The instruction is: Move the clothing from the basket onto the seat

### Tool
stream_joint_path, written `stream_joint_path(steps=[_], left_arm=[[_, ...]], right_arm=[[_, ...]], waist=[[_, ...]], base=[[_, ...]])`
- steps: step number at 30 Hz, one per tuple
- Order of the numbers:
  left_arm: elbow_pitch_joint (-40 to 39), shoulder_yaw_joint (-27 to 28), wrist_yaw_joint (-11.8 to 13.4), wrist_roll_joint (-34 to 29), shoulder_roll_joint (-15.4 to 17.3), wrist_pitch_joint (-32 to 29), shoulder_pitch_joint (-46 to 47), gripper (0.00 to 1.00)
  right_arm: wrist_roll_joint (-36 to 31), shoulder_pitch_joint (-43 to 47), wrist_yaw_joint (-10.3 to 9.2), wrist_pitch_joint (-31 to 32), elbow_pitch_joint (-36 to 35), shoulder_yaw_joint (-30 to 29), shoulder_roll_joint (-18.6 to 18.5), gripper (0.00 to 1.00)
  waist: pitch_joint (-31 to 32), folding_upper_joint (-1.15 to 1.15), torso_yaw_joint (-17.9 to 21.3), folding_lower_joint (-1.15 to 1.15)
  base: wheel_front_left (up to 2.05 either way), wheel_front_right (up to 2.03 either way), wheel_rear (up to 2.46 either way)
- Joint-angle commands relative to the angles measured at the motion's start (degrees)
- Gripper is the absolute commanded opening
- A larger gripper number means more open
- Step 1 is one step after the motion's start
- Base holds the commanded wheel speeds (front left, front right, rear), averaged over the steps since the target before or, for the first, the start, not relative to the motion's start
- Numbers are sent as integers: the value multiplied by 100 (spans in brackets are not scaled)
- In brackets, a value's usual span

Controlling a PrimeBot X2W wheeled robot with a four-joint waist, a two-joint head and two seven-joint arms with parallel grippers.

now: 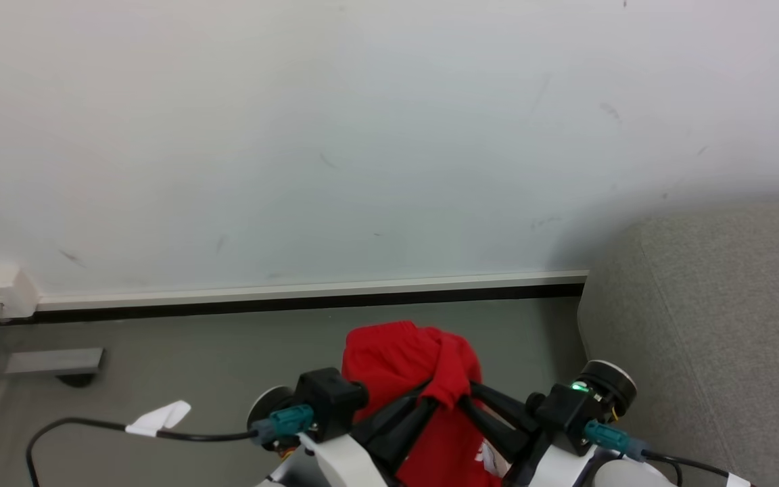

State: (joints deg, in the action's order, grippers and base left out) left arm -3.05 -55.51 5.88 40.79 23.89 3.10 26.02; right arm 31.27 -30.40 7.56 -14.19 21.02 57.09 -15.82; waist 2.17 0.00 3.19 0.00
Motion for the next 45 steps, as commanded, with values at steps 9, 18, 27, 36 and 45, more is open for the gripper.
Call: stream_joint_path(steps=[9,18,27,36,45], left_arm=[[206,65,214,-129,30,245,-159,100],[500,2,202,-292,-90,540,-161,100],[788,-64,132,-353,-246,768,-27,100],[960,-128,30,-422,-372,846,160,100],[955,-176,-67,-661,-355,804,548,100]], right_arm=[[84,102,-14,-97,-32,-376,-160,0],[-57,185,-14,-104,-127,-998,-302,0],[-249,462,-13,-104,-295,-1693,-452,0],[-432,688,-14,-105,-388,-2239,-473,0],[-844,339,-14,-106,-174,-3380,-175,0]], waist=[[-106,0,346,0],[-276,0,1062,0],[-453,0,1834,0],[-711,0,2174,0],[-1452,0,1900,0]], base=[[0,0,0],[0,0,0],[0,0,0],[0,0,0],[0,0,0]])
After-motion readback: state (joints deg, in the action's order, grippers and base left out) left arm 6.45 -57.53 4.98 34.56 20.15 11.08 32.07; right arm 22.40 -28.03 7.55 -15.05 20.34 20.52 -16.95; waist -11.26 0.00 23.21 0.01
